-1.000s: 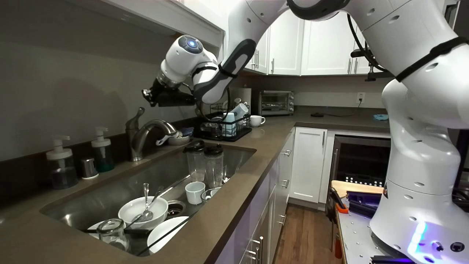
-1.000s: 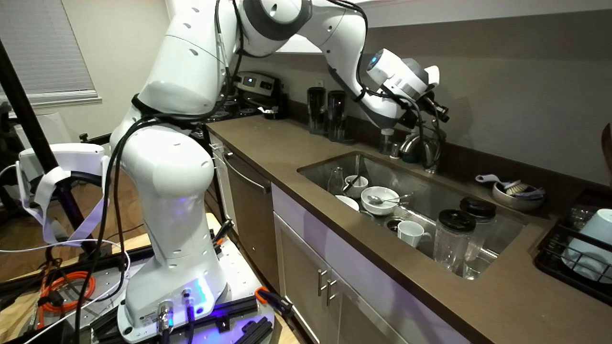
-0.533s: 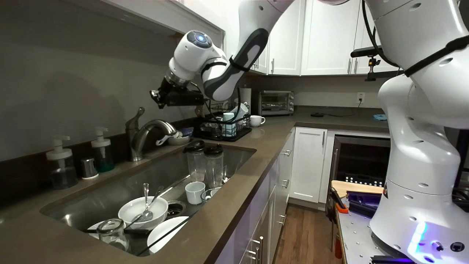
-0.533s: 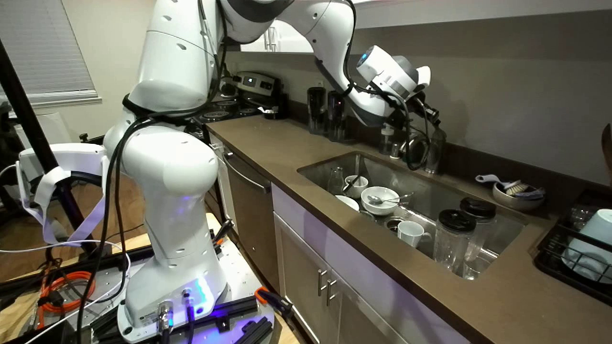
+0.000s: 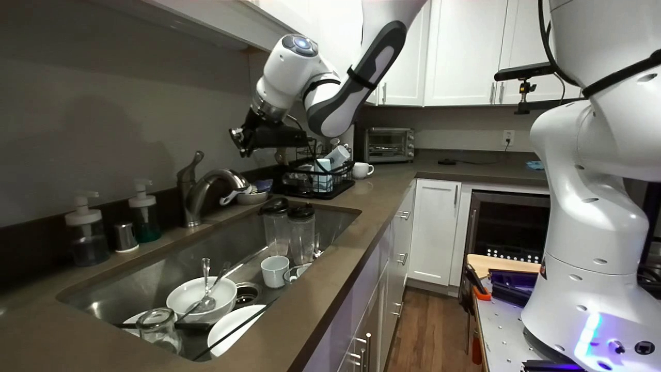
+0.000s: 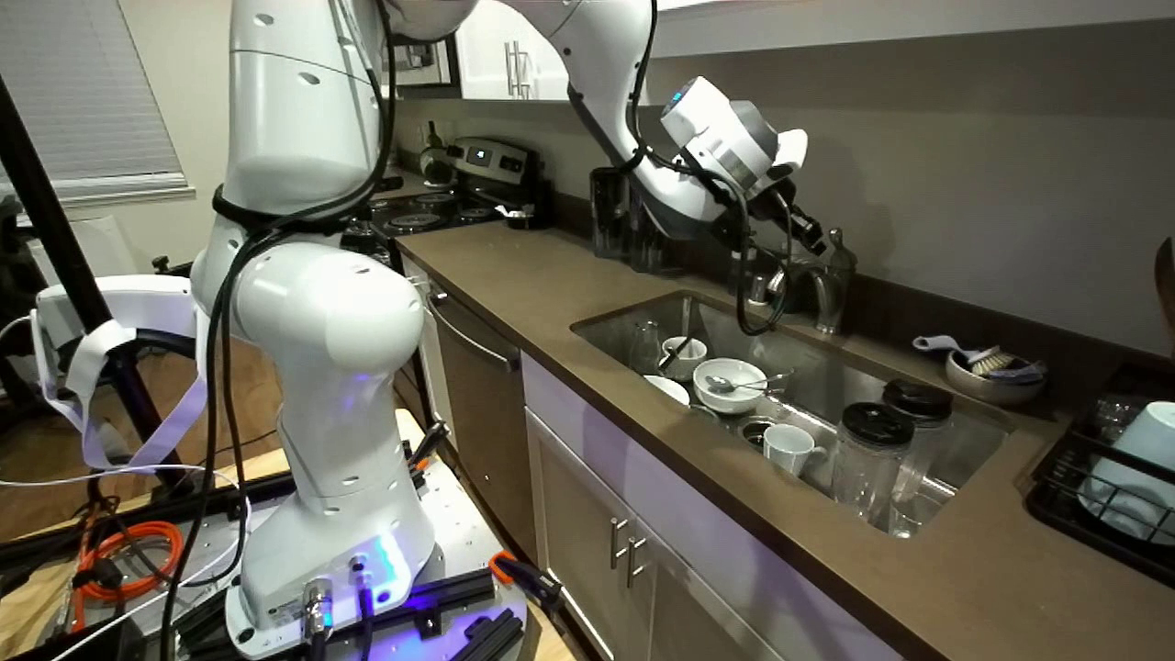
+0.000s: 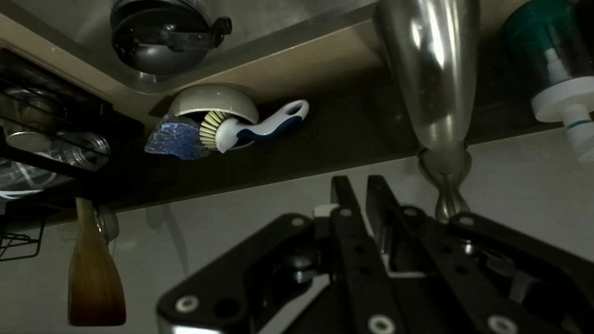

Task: Push the faucet handle downwards

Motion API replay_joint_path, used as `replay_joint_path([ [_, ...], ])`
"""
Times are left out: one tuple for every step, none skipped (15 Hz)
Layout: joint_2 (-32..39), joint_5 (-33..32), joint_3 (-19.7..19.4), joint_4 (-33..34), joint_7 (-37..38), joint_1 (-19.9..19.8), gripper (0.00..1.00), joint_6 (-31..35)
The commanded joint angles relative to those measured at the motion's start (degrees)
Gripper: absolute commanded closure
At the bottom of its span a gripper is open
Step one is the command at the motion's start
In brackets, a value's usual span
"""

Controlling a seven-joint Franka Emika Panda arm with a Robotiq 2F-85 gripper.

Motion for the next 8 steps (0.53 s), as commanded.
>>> replay_joint_path([
  [-6.6, -3.7, -1.7, -5.2, 0.9, 2.5, 0.54, -3.1],
  [-8.0, -4.3, -1.9, -6.2, 0.8, 2.8, 0.49, -3.4],
  [-9.7, -4.6, -1.7, -7.7, -0.2, 2.9, 0.42, -3.9],
  [-11.2, -5.1, -1.7, -8.8, -0.6, 3.1, 0.36, -4.4],
  [-13.1, -5.1, -1.4, -10.6, -1.6, 3.1, 0.30, -5.4],
  [-14.6, -5.3, -1.3, -11.9, -2.2, 3.1, 0.23, -6.4],
  [-16.5, -4.6, -1.1, -13.7, -3.6, 3.0, 0.17, -7.7],
  [-18.2, -3.9, -0.9, -15.2, -4.7, 3.0, 0.09, -8.6],
])
